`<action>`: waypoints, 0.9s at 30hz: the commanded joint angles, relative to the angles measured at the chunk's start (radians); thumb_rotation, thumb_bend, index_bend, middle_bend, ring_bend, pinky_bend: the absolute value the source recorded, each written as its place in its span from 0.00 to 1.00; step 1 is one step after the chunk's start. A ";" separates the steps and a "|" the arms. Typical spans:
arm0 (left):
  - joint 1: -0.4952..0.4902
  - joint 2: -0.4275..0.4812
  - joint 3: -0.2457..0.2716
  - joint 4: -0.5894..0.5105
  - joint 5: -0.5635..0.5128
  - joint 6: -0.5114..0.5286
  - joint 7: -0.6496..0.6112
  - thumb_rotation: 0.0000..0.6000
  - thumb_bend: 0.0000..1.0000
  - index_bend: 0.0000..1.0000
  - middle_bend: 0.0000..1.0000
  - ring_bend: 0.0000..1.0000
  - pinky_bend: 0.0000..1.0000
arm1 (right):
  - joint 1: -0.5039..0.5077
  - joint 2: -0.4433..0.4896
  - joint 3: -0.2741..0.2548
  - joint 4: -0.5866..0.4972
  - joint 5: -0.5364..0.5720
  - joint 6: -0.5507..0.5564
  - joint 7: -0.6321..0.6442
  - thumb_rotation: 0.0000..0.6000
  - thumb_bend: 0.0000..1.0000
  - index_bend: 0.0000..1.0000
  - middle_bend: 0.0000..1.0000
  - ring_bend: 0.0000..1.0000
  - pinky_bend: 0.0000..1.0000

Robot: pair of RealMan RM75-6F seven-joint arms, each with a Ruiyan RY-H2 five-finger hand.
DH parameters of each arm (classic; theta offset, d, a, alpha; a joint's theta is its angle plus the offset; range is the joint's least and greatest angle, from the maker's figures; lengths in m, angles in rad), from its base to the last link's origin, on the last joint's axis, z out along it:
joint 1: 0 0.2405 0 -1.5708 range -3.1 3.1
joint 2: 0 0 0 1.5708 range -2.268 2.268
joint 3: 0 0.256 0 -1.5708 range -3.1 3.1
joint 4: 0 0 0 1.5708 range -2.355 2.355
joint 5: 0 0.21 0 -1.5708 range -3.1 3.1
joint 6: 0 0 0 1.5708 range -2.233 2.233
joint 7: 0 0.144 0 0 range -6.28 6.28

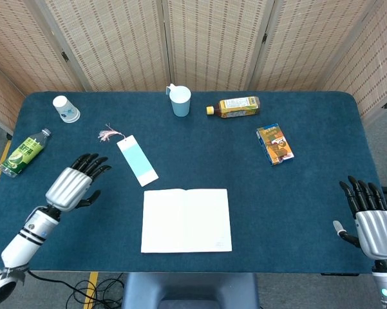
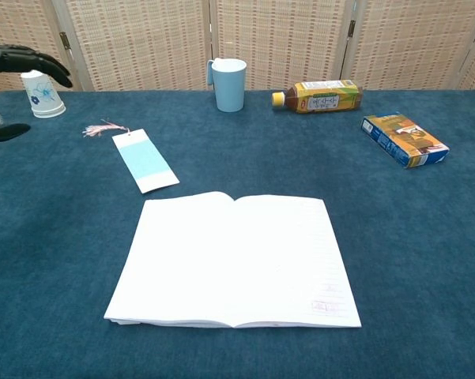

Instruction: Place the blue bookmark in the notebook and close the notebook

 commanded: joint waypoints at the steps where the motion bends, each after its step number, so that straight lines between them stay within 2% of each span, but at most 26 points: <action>1: -0.088 -0.031 -0.026 0.029 -0.065 -0.115 -0.006 1.00 0.48 0.20 0.14 0.10 0.13 | -0.001 0.000 -0.001 -0.002 -0.001 0.001 -0.002 1.00 0.21 0.00 0.01 0.00 0.00; 8: -0.190 -0.118 -0.045 0.117 -0.177 -0.253 0.002 1.00 0.62 0.20 0.15 0.10 0.13 | -0.006 0.005 -0.004 -0.008 -0.001 0.002 -0.004 1.00 0.21 0.00 0.01 0.00 0.00; 10: -0.215 -0.144 -0.049 0.147 -0.218 -0.288 0.008 0.94 0.65 0.20 0.15 0.10 0.13 | -0.006 0.006 -0.004 -0.009 0.000 0.001 -0.004 1.00 0.21 0.00 0.01 0.00 0.00; 12: -0.237 -0.167 -0.054 0.173 -0.258 -0.319 0.020 0.86 0.66 0.20 0.15 0.10 0.13 | -0.005 0.006 -0.005 -0.009 0.001 -0.002 -0.006 1.00 0.21 0.00 0.01 0.00 0.00; 15: -0.268 -0.209 -0.056 0.221 -0.317 -0.351 0.047 0.81 0.68 0.20 0.15 0.10 0.13 | -0.003 0.006 -0.006 -0.010 0.005 -0.011 -0.008 1.00 0.21 0.00 0.02 0.00 0.00; 19: -0.304 -0.262 -0.052 0.279 -0.393 -0.398 0.075 0.69 0.70 0.19 0.15 0.07 0.13 | 0.000 0.004 -0.003 -0.009 0.019 -0.023 -0.010 1.00 0.21 0.00 0.02 0.00 0.00; 27: -0.367 -0.364 -0.030 0.389 -0.496 -0.465 0.110 0.67 0.71 0.19 0.15 0.03 0.13 | 0.007 0.001 0.000 -0.009 0.035 -0.042 -0.018 1.00 0.21 0.00 0.02 0.00 0.00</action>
